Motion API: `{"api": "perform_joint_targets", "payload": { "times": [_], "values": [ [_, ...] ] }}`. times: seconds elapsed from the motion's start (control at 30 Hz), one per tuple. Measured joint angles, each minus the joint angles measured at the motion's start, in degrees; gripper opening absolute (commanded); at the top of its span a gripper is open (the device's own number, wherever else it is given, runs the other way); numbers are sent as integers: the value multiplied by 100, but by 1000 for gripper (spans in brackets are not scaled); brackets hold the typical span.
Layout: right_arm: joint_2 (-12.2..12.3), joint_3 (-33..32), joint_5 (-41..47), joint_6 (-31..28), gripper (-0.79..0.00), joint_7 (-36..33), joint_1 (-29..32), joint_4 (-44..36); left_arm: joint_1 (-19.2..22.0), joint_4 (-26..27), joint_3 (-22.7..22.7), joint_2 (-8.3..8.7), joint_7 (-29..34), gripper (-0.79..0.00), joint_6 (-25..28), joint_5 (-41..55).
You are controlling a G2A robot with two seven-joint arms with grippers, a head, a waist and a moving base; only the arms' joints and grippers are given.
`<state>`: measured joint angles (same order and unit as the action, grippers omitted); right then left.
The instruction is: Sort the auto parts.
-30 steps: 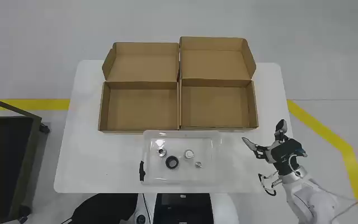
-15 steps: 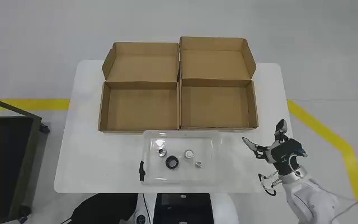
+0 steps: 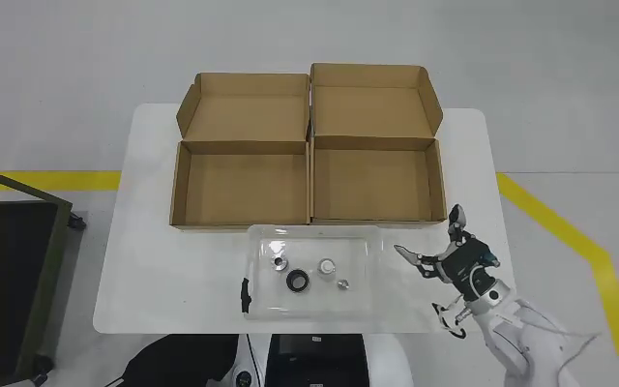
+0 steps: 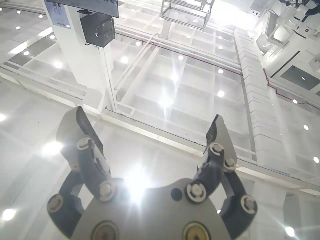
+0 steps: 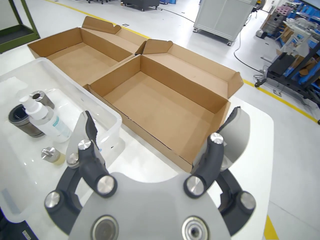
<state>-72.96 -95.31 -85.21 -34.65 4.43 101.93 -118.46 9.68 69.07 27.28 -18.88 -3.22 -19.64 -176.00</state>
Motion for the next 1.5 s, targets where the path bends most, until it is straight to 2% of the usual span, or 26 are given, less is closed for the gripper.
{"api": "perform_joint_targets", "payload": {
  "times": [0.5,0.97,1.37,1.4,1.47,1.5],
  "values": [
    [55,1480,70,-1061,0,-1045,-753,35,0,0,0,0,0,0,0,0],
    [104,2289,86,-1393,0,-2125,-1366,409,0,0,0,0,0,0,0,0],
    [163,2507,83,-1309,0,-2637,-1617,702,0,0,0,0,0,0,0,0],
    [171,2508,77,-1289,-43,-2674,-1630,716,0,0,0,0,0,0,0,0],
    [183,2508,73,-1260,-191,-2714,-1642,736,0,0,0,0,0,0,0,0],
    [191,2505,73,-1243,-363,-2732,-1647,752,0,0,0,0,0,0,0,0]
  ]
}}
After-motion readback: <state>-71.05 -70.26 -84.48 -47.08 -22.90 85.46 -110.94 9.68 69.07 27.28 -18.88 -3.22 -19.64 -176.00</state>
